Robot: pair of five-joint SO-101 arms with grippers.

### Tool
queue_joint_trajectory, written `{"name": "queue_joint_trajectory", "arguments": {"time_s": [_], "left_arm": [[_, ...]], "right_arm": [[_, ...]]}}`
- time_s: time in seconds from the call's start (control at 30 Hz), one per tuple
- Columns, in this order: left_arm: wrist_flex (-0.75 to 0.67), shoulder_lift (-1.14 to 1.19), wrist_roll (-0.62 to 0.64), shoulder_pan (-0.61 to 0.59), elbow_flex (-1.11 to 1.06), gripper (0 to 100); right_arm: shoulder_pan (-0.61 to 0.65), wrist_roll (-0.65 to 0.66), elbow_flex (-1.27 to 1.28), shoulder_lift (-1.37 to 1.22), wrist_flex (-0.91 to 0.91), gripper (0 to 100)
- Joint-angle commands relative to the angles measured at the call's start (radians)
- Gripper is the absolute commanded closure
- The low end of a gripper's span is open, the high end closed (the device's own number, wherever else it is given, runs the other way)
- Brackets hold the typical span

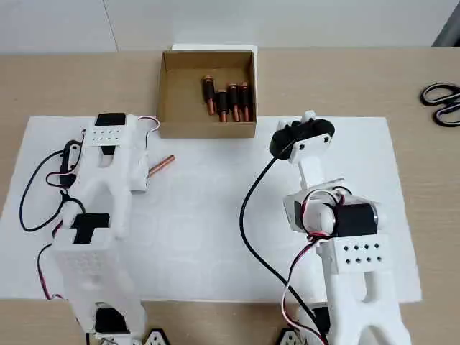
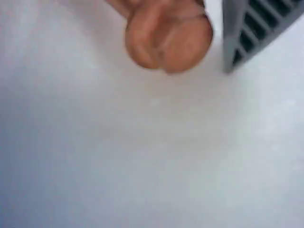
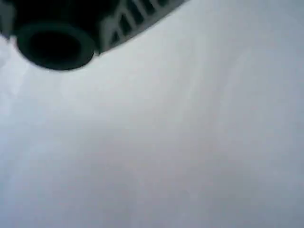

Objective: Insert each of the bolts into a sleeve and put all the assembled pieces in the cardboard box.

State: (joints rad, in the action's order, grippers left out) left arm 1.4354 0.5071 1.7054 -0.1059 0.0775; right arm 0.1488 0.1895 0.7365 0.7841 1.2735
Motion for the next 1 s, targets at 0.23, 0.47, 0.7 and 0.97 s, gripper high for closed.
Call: {"name": "queue_joint_trajectory", "arguments": {"time_s": [0.23, 0.47, 0.7, 0.97], "left_arm": [[0.226, 0.008, 0.000, 0.100, 0.143, 65], [0.270, 0.014, 0.003, 0.095, 0.186, 65], [0.249, 0.014, 0.006, 0.081, 0.186, 65], [0.169, 0.015, 0.003, 0.040, 0.182, 65]], "right_arm": [[-0.012, 0.008, -0.005, 0.024, -0.007, 99.4], [-0.012, 0.008, -0.005, 0.024, -0.007, 99.4], [-0.012, 0.008, -0.005, 0.024, -0.007, 99.4], [-0.012, 0.008, 0.006, 0.024, -0.005, 99.4]]}}
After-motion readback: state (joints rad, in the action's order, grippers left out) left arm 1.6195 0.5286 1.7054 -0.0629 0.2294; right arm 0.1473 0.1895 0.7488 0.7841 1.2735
